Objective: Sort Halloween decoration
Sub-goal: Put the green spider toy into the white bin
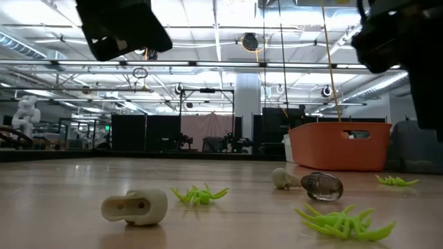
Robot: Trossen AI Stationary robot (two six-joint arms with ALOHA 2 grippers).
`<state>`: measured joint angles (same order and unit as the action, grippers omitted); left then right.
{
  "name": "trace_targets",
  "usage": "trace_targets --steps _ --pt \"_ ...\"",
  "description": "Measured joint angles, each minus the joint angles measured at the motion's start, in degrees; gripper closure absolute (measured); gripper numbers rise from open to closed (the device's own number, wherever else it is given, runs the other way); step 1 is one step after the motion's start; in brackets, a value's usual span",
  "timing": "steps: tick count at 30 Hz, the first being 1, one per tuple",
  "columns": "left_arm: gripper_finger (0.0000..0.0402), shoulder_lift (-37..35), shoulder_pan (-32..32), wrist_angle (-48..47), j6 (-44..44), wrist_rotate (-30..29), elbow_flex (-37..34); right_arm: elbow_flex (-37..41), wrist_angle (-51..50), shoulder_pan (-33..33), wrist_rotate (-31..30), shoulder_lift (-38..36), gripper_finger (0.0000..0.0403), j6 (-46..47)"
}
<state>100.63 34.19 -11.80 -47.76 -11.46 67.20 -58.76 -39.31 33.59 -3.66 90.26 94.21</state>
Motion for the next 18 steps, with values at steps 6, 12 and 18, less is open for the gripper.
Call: trace_targets --steps 6,12,18 --pt "0.0226 0.47 0.57 0.36 -2.81 -0.13 0.0 0.0 1.51 -1.24 0.92 3.66 0.0227 1.04" --pt "0.0226 0.47 1.83 1.06 -9.65 -0.15 0.0 0.0 1.84 -2.84 -1.49 5.52 0.0227 -0.01" --pt "0.0226 0.47 3.82 2.77 -11.98 -0.96 0.35 0.0 2.26 -4.57 -0.33 7.88 0.0228 -3.31"
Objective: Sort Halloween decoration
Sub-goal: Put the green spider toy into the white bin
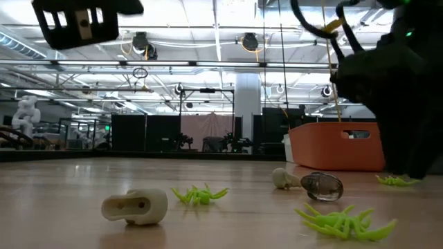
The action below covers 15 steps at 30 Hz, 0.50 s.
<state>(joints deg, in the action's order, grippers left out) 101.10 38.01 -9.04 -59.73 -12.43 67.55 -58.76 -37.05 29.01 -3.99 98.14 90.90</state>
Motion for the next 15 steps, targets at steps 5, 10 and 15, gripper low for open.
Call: trace_targets --steps 5,10,15 --pt "0.0226 0.0 0.82 0.08 0.01 -1.63 0.86 -0.15 0.91 -0.54 2.73 2.76 0.0264 -1.75" --pt "0.0226 0.0 0.76 0.01 -1.2 -2.08 0.92 -0.15 1.11 -0.57 3.45 4.29 0.0351 -2.08" --pt "0.0226 0.0 0.78 0.04 -1.48 -2.29 0.92 -0.11 1.85 -0.57 3.57 4.12 0.0394 -4.44"
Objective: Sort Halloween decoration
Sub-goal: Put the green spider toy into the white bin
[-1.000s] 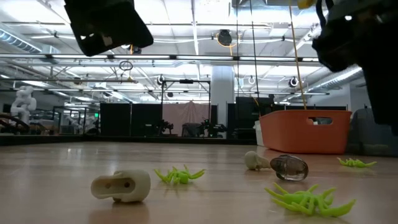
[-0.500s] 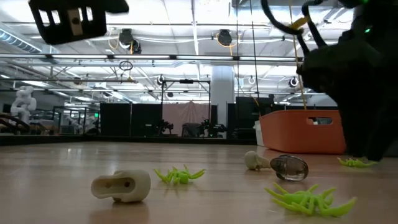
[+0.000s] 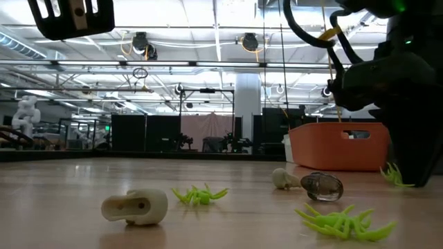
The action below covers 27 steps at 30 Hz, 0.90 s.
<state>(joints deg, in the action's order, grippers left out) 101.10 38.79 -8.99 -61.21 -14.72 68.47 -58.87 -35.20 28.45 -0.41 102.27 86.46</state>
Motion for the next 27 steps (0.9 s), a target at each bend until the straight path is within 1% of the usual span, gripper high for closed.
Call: trace_targets --steps 4,8,10,14,17,19,21,24,27 --pt "0.0226 0.0 -0.02 -0.02 0.0 -0.1 0.0 0.3 0.62 0.02 0.16 -2.63 0.0401 -3.32" --pt "0.0226 0.0 -0.2 -0.04 0.02 -0.15 0.0 0.26 1.12 0.17 -1.21 -8.51 0.0403 -7.37" --pt "0.0226 0.0 -0.38 -0.04 0.02 -0.15 0.0 0.22 0.96 0.22 -3.04 -11.76 0.0403 -9.28" --pt "0.0226 0.0 -0.79 0.57 -0.01 -0.16 0.0 0.22 2.65 0.65 -10.25 -18.28 0.0403 -14.06" --pt "0.0226 -0.59 -1.27 3.61 -0.44 -0.36 -0.02 0.2 7.6 0.92 -15.45 -22.9 0.0403 -21.35" --pt "0.0226 -1.62 -1.79 7.66 -0.42 -0.66 -0.02 0.22 11.62 1.2 -18.79 -25.34 0.0403 -28.16" --pt "0.0226 -3.0 -2.22 11.18 0.99 -2.72 -0.02 0.2 16.85 1.27 -21.51 -27.58 0.0403 -35.85" --pt "0.0226 -5.32 -2.64 15.2 5.72 -7.23 0.0 0.15 23.09 1.29 -23.63 -30.03 0.0403 -46.31" --pt "0.0226 -8.09 -3.17 16.41 10.6 -11.17 0.0 0.16 28.72 1.2 -23.75 -32.1 0.0403 -54.56"
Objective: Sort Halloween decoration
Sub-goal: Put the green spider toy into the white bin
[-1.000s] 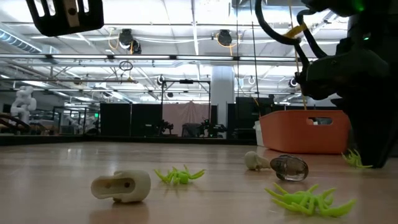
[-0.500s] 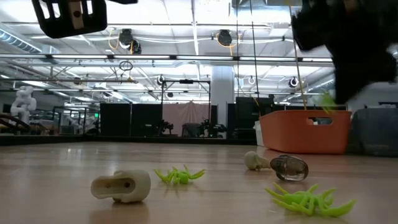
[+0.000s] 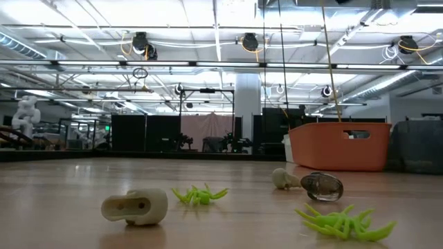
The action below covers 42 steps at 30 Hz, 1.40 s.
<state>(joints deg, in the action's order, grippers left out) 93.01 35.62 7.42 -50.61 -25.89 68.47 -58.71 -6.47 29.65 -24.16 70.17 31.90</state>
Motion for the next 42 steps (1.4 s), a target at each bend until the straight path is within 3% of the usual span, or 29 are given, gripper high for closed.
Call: trace_targets --steps 12,22,34,42 --pt "0.0226 -9.76 -4.57 -0.63 19.59 -3.26 0.0 -0.01 13.08 -0.04 -4.6 -6.39 0.0403 -24.61" --pt "0.0226 -11.41 -7.74 -0.68 21.51 -3.14 0.0 -0.03 15.51 -0.02 -4.27 -7.03 0.0403 -45.89" --pt "0.0226 -11.43 -8.69 -0.61 21.54 -3.06 0.0 -0.03 15.74 0.04 -1.07 -7.03 0.0403 -53.72" --pt "0.0226 -11.43 -8.7 -0.63 21.53 -2.85 0.0 -0.03 15.97 0.04 -1.07 -7.04 0.0403 -53.33"
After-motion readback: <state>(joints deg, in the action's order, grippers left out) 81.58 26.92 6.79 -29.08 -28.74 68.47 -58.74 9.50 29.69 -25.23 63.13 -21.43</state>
